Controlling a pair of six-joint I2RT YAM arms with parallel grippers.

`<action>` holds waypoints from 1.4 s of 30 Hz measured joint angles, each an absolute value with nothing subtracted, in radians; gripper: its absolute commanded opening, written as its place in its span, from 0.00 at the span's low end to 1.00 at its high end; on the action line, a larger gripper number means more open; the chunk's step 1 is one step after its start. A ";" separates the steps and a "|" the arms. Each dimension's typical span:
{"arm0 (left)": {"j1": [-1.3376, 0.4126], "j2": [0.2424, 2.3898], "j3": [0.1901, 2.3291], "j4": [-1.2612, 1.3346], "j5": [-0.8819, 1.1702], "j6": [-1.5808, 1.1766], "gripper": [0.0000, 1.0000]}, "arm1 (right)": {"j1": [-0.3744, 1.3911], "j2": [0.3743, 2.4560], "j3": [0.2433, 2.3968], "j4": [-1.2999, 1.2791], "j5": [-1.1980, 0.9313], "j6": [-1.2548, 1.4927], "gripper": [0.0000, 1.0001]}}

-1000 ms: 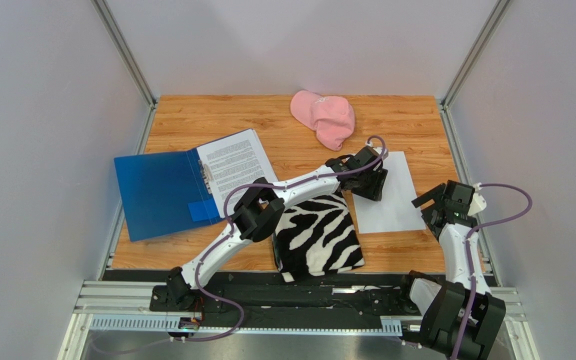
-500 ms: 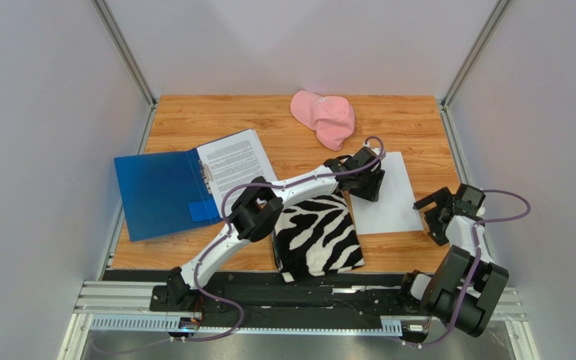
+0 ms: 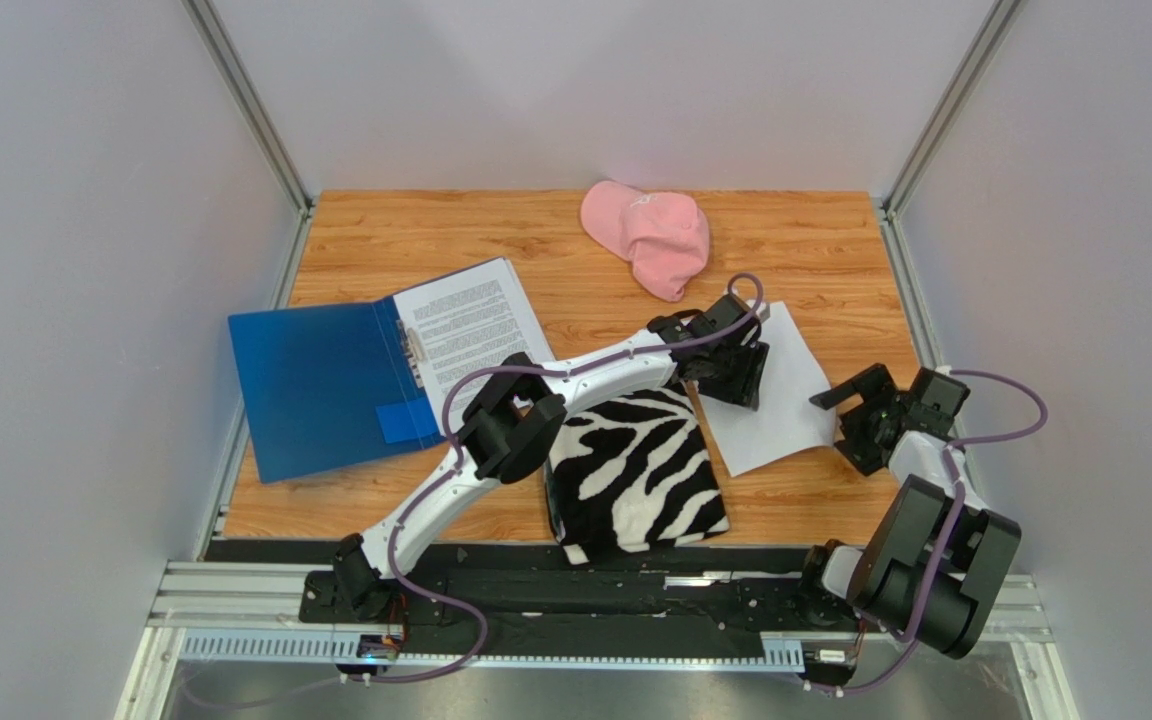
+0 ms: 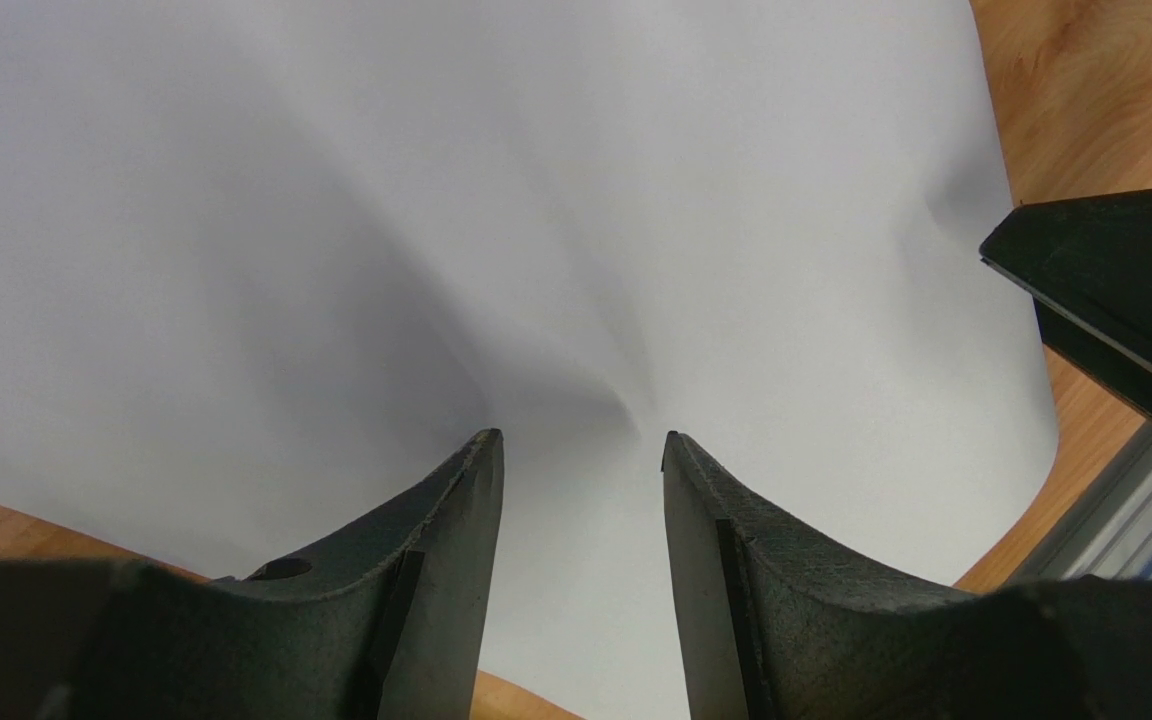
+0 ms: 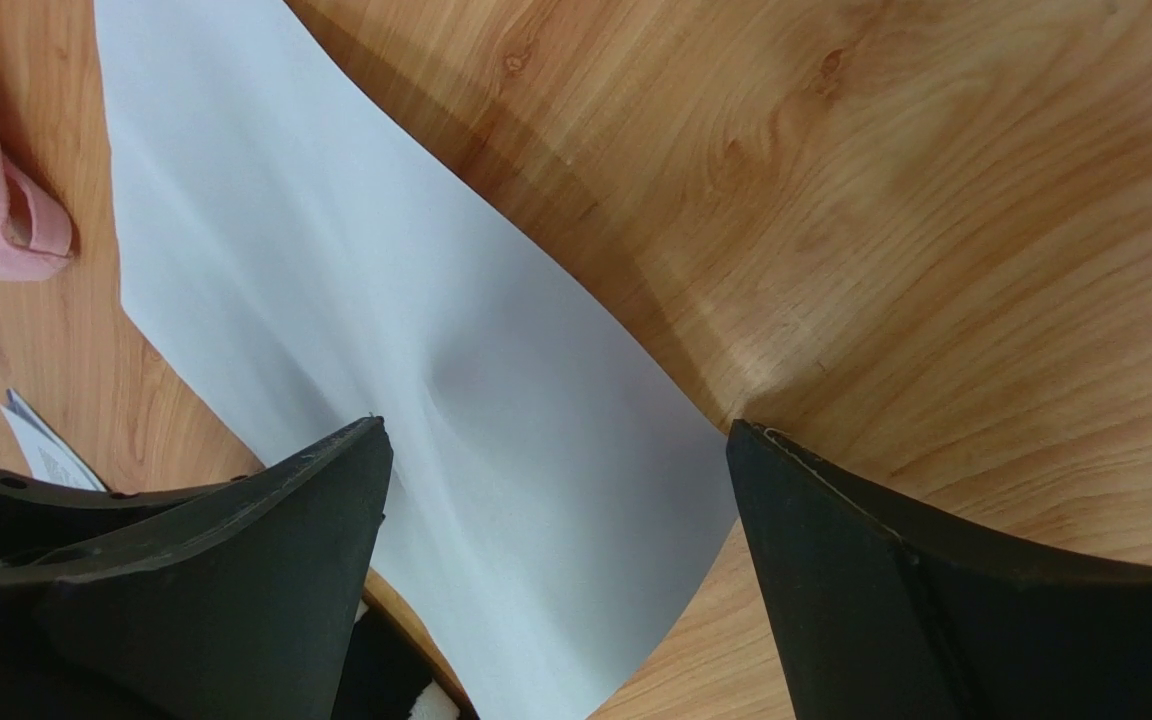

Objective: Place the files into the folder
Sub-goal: Pick up the file from the center of the board.

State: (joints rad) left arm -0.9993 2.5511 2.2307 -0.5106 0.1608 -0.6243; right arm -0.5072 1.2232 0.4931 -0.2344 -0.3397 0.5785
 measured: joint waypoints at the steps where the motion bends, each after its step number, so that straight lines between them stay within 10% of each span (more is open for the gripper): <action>1: -0.999 2.551 2.231 -0.512 0.165 -0.629 0.52 | -0.507 1.224 0.491 -0.231 -0.347 0.578 0.92; 42: -0.997 2.525 2.122 -0.361 0.268 -0.696 0.52 | -0.534 1.103 0.371 -0.201 -0.547 0.849 0.95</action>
